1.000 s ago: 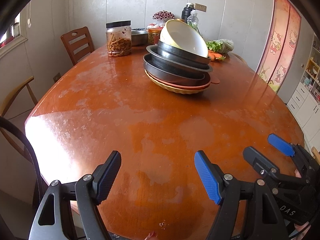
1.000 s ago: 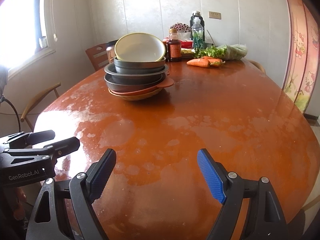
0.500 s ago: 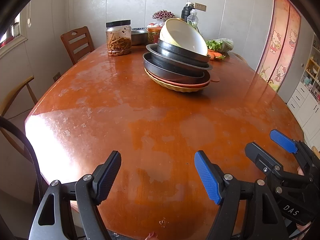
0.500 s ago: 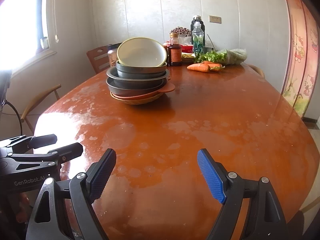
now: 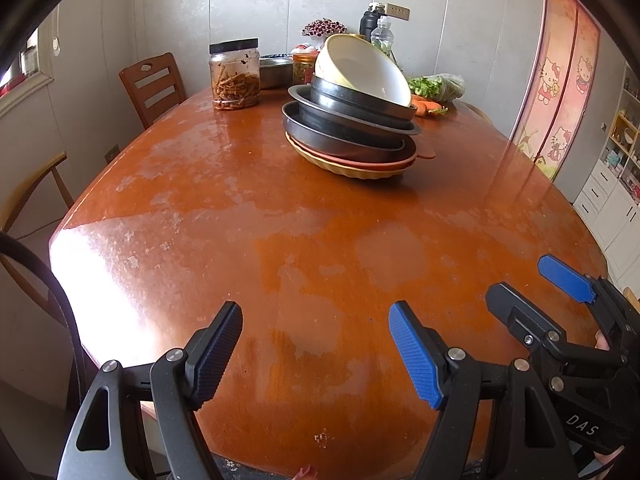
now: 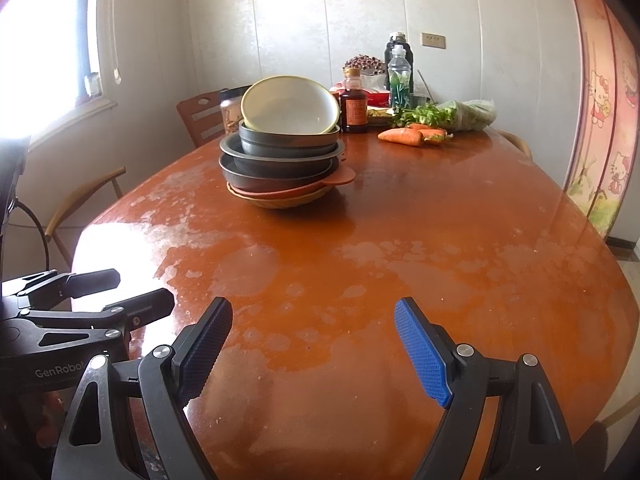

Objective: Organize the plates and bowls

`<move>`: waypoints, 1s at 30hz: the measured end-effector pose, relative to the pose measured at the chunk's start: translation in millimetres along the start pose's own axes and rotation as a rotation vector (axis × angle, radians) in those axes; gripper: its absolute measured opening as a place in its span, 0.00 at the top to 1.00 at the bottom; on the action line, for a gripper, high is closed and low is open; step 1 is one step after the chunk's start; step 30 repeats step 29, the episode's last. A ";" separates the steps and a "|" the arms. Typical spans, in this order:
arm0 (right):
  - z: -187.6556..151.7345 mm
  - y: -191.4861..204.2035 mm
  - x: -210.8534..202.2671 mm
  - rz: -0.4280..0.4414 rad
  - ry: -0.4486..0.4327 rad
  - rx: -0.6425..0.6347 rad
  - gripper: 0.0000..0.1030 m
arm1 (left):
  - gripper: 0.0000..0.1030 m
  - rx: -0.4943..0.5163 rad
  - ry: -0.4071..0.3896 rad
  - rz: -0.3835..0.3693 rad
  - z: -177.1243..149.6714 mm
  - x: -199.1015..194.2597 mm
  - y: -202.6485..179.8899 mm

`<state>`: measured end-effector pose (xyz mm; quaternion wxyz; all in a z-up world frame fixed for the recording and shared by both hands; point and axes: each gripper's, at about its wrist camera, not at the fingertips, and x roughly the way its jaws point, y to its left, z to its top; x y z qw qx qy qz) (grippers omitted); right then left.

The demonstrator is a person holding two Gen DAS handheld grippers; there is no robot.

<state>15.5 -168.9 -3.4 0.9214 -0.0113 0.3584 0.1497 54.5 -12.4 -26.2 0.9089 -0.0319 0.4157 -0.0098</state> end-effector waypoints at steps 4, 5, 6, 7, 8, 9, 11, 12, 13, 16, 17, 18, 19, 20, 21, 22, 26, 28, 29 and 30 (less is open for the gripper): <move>0.2 0.9 0.2 -0.004 -0.001 -0.001 0.18 | 0.27 -0.002 0.000 0.000 -0.4 -0.1 0.1; 0.0 0.7 0.4 -0.001 0.001 0.001 0.18 | 0.27 -0.001 0.000 -0.001 -0.5 -0.2 0.2; 0.0 0.4 1.0 -0.001 0.004 0.002 0.18 | 0.27 0.000 0.000 0.000 -0.4 0.1 -0.1; -0.2 0.2 1.1 -0.002 0.005 0.003 0.18 | 0.27 0.000 0.000 0.000 -0.2 0.2 0.0; -0.4 0.1 1.2 -0.001 0.005 0.003 0.18 | 0.27 0.000 0.000 -0.002 -0.2 0.4 0.0; -0.5 0.0 1.2 -0.001 0.006 0.002 0.18 | 0.27 -0.001 0.000 -0.003 -0.2 0.2 0.1; -0.5 0.3 1.7 -0.001 0.007 0.001 0.18 | 0.27 -0.002 0.000 -0.001 -0.3 0.0 0.5; -0.5 0.2 1.9 -0.001 0.008 0.001 0.18 | 0.27 -0.002 0.000 -0.001 -0.2 0.2 0.7; -0.5 -0.2 2.3 0.000 0.008 0.003 0.18 | 0.27 -0.004 0.001 -0.001 -0.2 0.2 1.0; -0.5 -0.5 2.9 -0.002 0.009 0.005 0.18 | 0.27 -0.004 0.001 0.001 -0.1 0.3 0.8; -0.6 -0.5 3.0 -0.001 0.008 0.004 0.18 | 0.27 -0.002 0.003 0.001 -0.2 0.5 0.9; -0.7 -0.6 3.0 -0.002 0.009 0.004 0.18 | 0.27 -0.001 0.006 0.001 -0.1 1.1 0.7; -0.4 -0.6 2.8 -0.002 0.008 0.004 0.18 | 0.27 0.000 0.008 0.002 0.2 1.8 0.7; -0.7 -0.5 2.9 0.001 0.007 0.003 0.18 | 0.27 0.001 0.009 0.003 0.2 2.1 0.6; -0.7 -0.6 2.9 -0.002 0.005 0.002 0.18 | 0.27 0.003 0.012 0.003 0.5 2.5 0.5; -0.4 -0.8 3.1 -0.006 0.003 0.002 0.18 | 0.27 0.004 0.013 0.003 1.1 3.1 0.5; 0.9 -2.0 4.9 -0.006 0.005 0.003 0.18 | 0.27 0.004 0.013 0.004 2.0 3.4 0.6; 1.3 -2.4 5.1 -0.006 0.005 0.008 0.18 | 0.27 0.004 0.012 0.008 2.9 4.3 0.9; 1.9 -2.7 5.5 -0.005 0.006 0.009 0.18 | 0.27 0.001 0.008 0.012 3.1 4.5 1.7; 1.9 -2.7 5.5 -0.005 0.006 0.009 0.18 | 0.27 0.001 0.008 0.012 3.1 4.5 1.7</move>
